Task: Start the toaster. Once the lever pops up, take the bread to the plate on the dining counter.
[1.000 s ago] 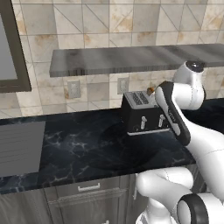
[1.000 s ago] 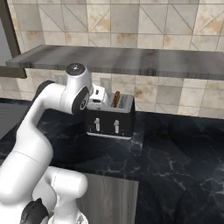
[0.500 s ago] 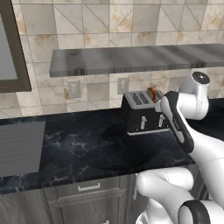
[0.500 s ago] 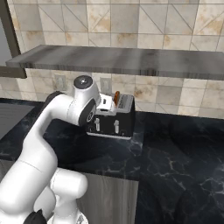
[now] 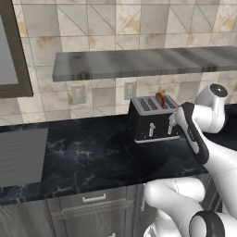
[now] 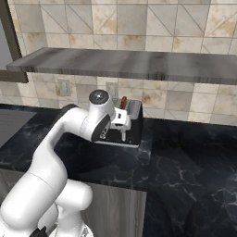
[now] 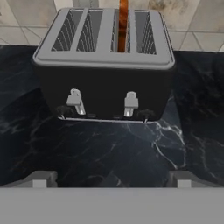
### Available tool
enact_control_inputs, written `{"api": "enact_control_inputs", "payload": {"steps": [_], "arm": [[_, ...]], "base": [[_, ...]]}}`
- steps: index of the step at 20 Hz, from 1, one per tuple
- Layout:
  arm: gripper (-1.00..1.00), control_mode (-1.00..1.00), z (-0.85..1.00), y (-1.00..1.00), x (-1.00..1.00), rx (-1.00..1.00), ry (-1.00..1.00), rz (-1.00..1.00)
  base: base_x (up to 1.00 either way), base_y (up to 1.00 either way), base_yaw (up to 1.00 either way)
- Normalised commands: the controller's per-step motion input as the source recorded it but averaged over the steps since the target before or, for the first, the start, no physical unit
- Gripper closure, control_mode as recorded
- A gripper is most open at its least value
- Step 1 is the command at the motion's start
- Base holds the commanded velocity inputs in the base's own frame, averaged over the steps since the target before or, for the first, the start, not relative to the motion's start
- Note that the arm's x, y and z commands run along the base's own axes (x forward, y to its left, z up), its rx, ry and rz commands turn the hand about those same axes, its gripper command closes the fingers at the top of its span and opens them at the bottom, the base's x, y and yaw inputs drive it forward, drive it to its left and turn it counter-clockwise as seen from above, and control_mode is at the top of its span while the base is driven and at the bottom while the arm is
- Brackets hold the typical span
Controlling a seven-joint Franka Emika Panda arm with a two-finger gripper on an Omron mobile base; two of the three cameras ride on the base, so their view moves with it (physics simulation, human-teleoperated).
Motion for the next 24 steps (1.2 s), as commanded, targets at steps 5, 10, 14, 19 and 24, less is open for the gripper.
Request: {"api": "enact_control_inputs", "payload": {"steps": [5, 10, 14, 19, 24], "arm": [[-1.0, -1.0, -0.18, -0.01, 0.12, 0.0, 0.0, 0.0], [-1.0, -1.0, -0.16, 0.0, 0.18, 0.0, 0.0, 0.0], [-1.0, -1.0, -0.21, 0.0, 0.24, 0.0, 0.0, 0.0], [-1.0, -1.0, -0.23, 0.0, 0.27, 0.0, 0.0, 0.0], [-1.0, -1.0, -0.22, 0.01, 0.28, 0.0, 0.0, 0.0]], "base": [[0.0, 0.0, 0.0], [0.0, 0.0, 0.0], [0.0, 0.0, 0.0], [0.0, 0.0, 0.0], [0.0, 0.0, 0.0]]}}
